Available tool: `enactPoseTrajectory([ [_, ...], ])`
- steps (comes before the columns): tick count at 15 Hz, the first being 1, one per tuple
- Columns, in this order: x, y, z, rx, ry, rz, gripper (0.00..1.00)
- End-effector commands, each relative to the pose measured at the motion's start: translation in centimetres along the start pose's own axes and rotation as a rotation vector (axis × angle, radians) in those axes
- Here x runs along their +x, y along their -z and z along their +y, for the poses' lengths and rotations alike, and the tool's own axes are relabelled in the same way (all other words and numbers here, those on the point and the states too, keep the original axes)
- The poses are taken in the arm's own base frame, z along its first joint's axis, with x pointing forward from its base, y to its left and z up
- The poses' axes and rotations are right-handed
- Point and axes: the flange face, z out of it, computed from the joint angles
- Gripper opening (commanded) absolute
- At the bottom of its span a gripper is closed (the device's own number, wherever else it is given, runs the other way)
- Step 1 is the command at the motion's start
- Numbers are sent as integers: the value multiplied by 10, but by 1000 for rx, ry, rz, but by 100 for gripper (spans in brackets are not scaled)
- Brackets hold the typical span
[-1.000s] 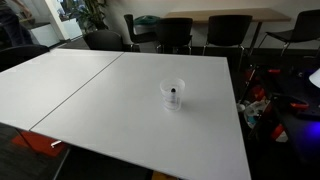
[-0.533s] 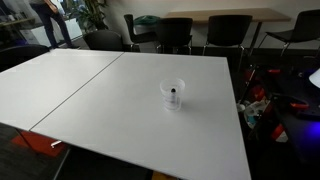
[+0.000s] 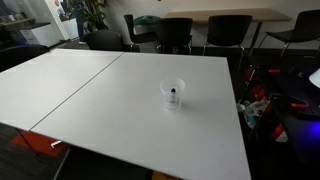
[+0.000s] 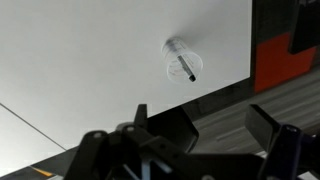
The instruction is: Pick up the pen from the plastic cup and put it on the table.
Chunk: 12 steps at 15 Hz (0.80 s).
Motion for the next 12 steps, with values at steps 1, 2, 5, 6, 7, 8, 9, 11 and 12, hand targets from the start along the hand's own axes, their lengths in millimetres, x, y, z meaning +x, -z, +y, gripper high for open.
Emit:
enactPoseTrajectory([
  [1, 8, -29, 15, 14, 193, 49, 100],
  [2, 9, -38, 17, 26, 245, 67, 100],
  [5, 11, -64, 22, 77, 404, 125, 100],
  [6, 12, -71, 23, 92, 452, 147, 100],
  [7, 12, -79, 24, 107, 503, 166, 100],
  [8, 13, -89, 25, 123, 550, 181, 100],
  [9, 14, -98, 26, 138, 587, 187, 100],
  [11, 17, -120, 28, 176, 643, 186, 100],
  [12, 18, -131, 28, 195, 661, 191, 100],
])
